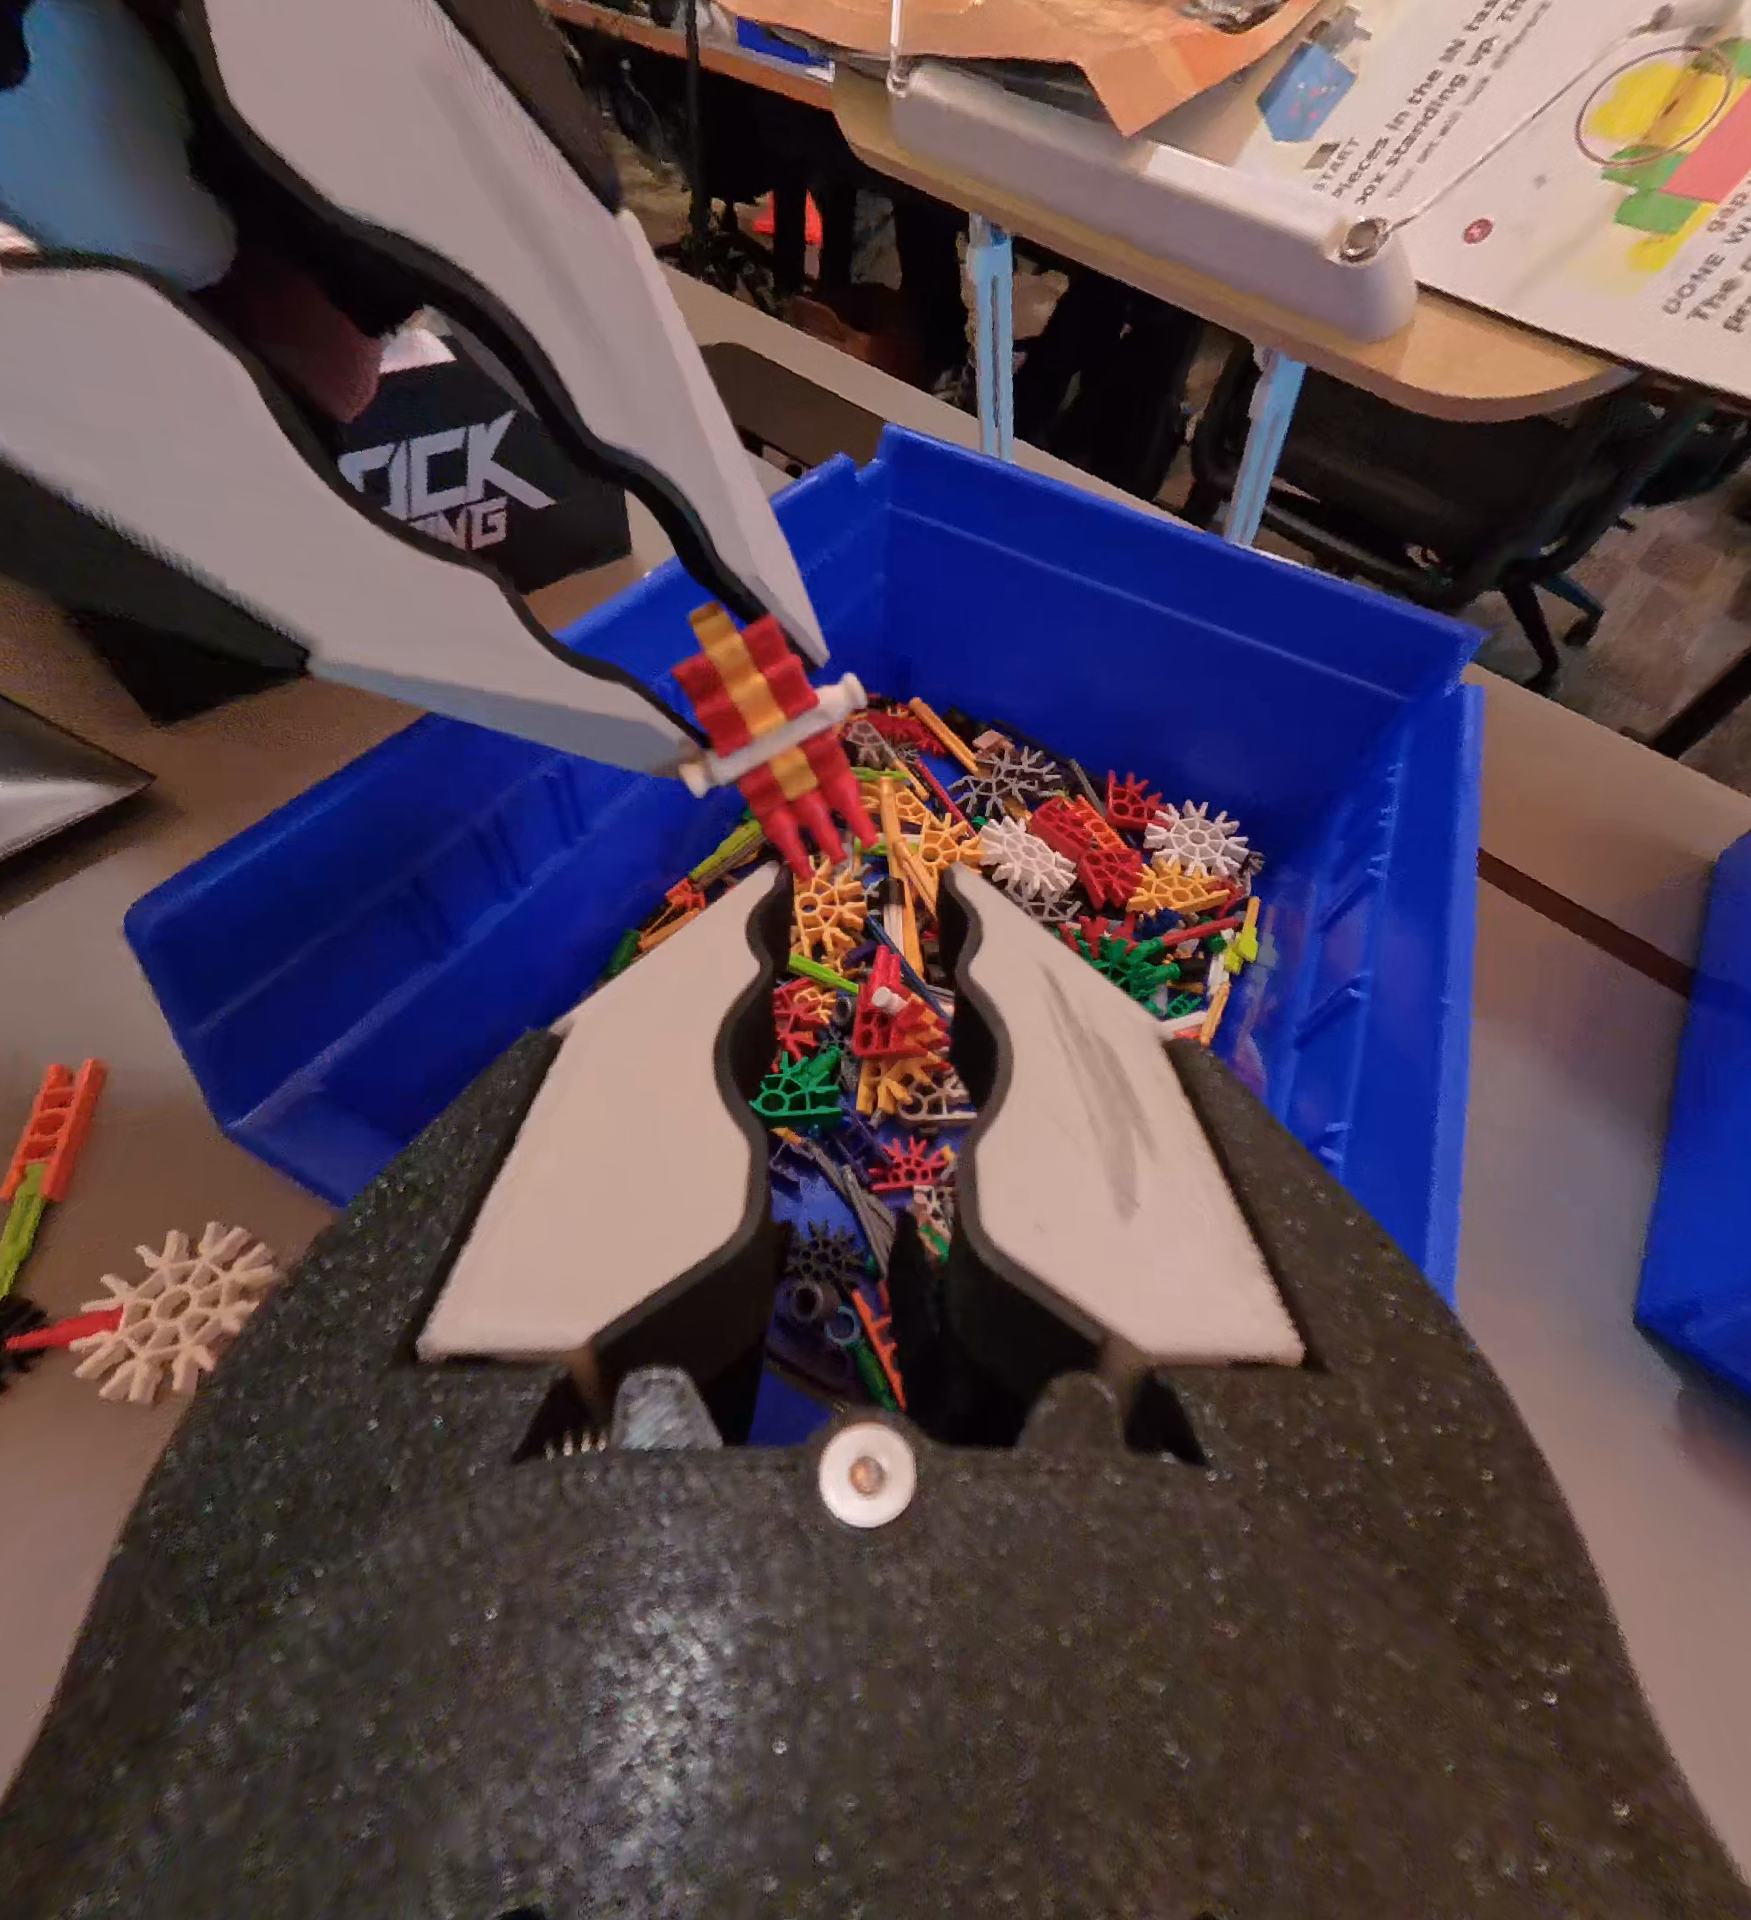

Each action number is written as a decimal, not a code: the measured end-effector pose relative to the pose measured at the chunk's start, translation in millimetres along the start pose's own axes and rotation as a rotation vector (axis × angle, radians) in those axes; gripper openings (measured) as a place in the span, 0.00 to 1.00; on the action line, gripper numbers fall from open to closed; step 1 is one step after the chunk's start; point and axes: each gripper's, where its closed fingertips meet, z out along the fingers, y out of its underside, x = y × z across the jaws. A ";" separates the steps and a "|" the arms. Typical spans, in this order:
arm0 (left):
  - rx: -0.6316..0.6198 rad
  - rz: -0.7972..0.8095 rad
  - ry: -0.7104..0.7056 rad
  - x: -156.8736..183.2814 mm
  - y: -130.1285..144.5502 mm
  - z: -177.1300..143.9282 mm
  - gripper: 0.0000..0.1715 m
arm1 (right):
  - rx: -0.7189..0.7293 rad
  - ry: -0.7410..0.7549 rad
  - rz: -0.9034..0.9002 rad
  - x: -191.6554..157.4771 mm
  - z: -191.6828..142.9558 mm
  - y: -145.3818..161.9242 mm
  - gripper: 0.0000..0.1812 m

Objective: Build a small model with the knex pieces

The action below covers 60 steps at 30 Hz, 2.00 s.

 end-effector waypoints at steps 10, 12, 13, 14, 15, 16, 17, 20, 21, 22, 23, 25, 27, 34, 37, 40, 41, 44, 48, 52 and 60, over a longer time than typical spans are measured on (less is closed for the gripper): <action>0.096 0.107 0.076 10.0 -4.2 -11.7 0.11 | 0.100 -0.083 -0.164 -24.9 -4.9 -16.3 0.10; 0.122 0.089 0.101 11.1 -5.6 -13.4 0.11 | 0.111 -0.101 -0.159 -26.3 -6.8 -17.7 0.10; 0.134 0.075 0.114 11.1 -6.5 -14.2 0.11 | 0.118 -0.103 -0.165 -26.7 -7.6 -18.8 0.09; 0.144 0.054 0.131 11.3 -6.9 -14.9 0.11 | 0.122 -0.110 -0.157 -27.3 -8.1 -19.4 0.09; 0.157 0.037 0.141 11.0 -7.5 -15.6 0.11 | 0.132 -0.122 -0.135 -27.5 -8.6 -20.5 0.09; 0.177 0.015 0.147 10.0 -9.0 -16.7 0.11 | 0.153 -0.133 -0.110 -27.2 -9.6 -22.5 0.09; 0.194 -0.007 0.159 9.2 -10.0 -18.0 0.11 | 0.170 -0.140 -0.092 -27.0 -10.7 -24.5 0.09; 0.239 -0.041 0.186 8.1 -13.2 -22.4 0.11 | 0.195 -0.149 -0.072 -27.8 -13.8 -29.4 0.10; 0.246 -0.052 0.198 8.6 -13.2 -23.0 0.11 | 0.197 -0.165 -0.055 -28.7 -14.2 -29.6 0.09; 0.262 -0.067 0.210 8.8 -14.3 -24.0 0.11 | 0.207 -0.182 -0.034 -29.3 -15.2 -30.3 0.09; 0.285 -0.092 0.222 8.3 -16.0 -25.4 0.11 | 0.221 -0.199 -0.008 -29.4 -16.7 -31.7 0.10; 0.324 -0.156 0.255 7.1 -18.9 -27.5 0.12 | 0.239 -0.227 0.045 -29.3 -18.7 -34.4 0.09; 0.358 -0.208 0.275 5.1 -21.4 -28.4 0.12 | 0.256 -0.251 0.096 -28.5 -19.8 -36.4 0.10; 0.375 -0.389 0.332 0.1 -23.8 -25.1 0.12 | 0.295 -0.249 0.200 -20.0 -20.7 -39.7 0.11; 0.322 -0.435 0.307 -3.4 -15.6 -18.9 0.12 | 0.274 -0.115 0.065 -11.3 -20.6 -37.4 0.15; 0.277 -0.469 0.294 -2.4 -11.0 -15.1 0.11 | 0.245 -0.037 -0.095 -15.6 -19.4 -35.3 0.15; 0.262 -0.477 0.292 -1.6 -10.5 -14.1 0.11 | 0.237 -0.019 -0.123 -17.2 -17.7 -34.9 0.14; 0.229 -0.492 0.278 -0.3 -10.6 -11.3 0.12 | 0.277 0.039 -0.194 -19.4 -21.8 -44.4 0.09; 0.176 -0.479 0.244 4.0 -10.4 -7.6 0.12 | 0.224 0.077 -0.260 -18.7 -17.0 -37.5 0.06; 0.175 -0.523 0.233 2.7 -12.1 -7.2 0.11 | 0.225 0.076 -0.265 -19.2 -17.3 -38.2 0.07; 0.127 -0.529 0.188 0.7 -9.2 -6.8 0.11 | 0.189 0.133 -0.341 -19.0 -13.8 -35.1 0.06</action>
